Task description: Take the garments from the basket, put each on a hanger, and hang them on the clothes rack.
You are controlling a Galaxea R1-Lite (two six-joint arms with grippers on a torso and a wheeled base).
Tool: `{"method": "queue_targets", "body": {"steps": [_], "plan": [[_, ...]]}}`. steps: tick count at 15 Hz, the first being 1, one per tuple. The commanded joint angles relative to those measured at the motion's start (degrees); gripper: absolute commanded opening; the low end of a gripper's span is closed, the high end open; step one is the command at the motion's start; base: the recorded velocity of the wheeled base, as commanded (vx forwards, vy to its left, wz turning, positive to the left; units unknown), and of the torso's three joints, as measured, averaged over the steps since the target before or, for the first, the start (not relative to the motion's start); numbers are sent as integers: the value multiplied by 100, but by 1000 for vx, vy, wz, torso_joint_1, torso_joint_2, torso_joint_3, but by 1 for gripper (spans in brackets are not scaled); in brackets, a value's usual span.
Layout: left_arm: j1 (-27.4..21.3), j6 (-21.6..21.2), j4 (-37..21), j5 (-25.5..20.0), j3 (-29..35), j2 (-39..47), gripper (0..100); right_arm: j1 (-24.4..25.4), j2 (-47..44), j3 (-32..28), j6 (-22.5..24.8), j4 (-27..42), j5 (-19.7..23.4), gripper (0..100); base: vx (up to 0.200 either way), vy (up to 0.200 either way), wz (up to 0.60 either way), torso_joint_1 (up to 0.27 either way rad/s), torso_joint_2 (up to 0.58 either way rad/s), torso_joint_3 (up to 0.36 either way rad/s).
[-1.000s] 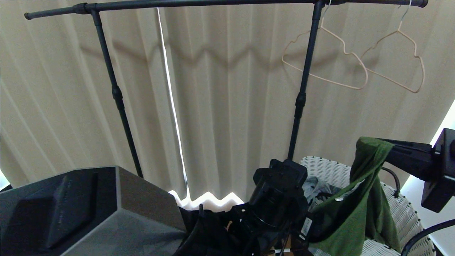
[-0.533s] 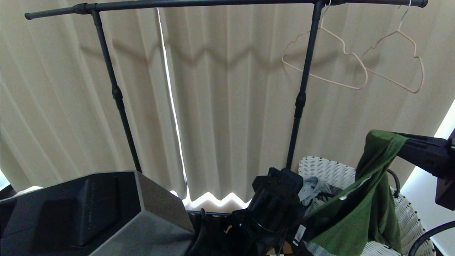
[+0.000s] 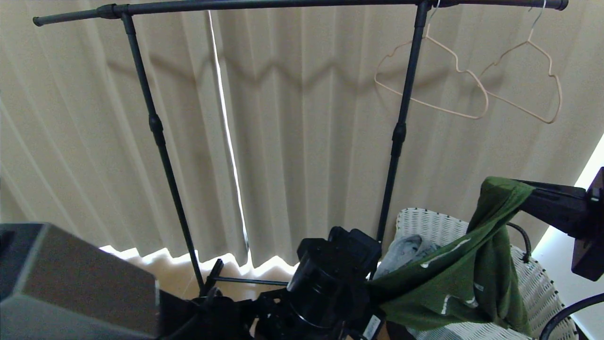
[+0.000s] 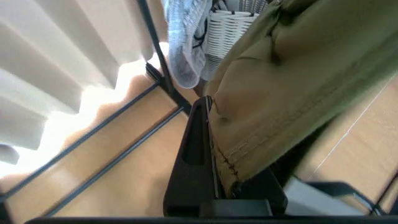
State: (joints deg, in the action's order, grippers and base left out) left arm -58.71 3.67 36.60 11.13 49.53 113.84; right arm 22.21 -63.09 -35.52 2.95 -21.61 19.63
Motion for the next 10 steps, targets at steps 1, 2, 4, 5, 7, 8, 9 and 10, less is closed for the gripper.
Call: {"method": "queue_targets", "body": {"steps": [1,2,4,5,7,8,9,10], "plan": [[167,-156,-21,-6,-620,-1311,0,3,-151,19,4,-27,6,0,0,0,0,0,0,0],[343,-174,-197,-14,-638,-1672,0,3,-195,2,4,-27,6,0,0,0,0,0,0,0],[826,-182,-1023,-58,-497,-2533,0,3,-371,-78,13,-71,-3,0,0,0,0,0,0,0],[914,-182,-1199,-67,-444,-2674,0,3,-406,-113,13,-71,-3,0,0,0,0,0,0,0],[1142,-182,-1823,-67,-128,-3139,0,3,-547,-262,13,-80,6,0,0,0,0,0,0,0],[1213,-191,-2262,-67,189,-3368,0,3,-573,-385,13,-89,6,0,0,0,0,0,0,0],[1266,-226,-2693,-67,531,-3500,0,3,-573,-491,13,-89,6,0,0,0,0,0,0,0],[1318,-244,-3009,-67,839,-3544,0,3,-582,-587,4,-89,6,0,0,0,0,0,0,0]]}}
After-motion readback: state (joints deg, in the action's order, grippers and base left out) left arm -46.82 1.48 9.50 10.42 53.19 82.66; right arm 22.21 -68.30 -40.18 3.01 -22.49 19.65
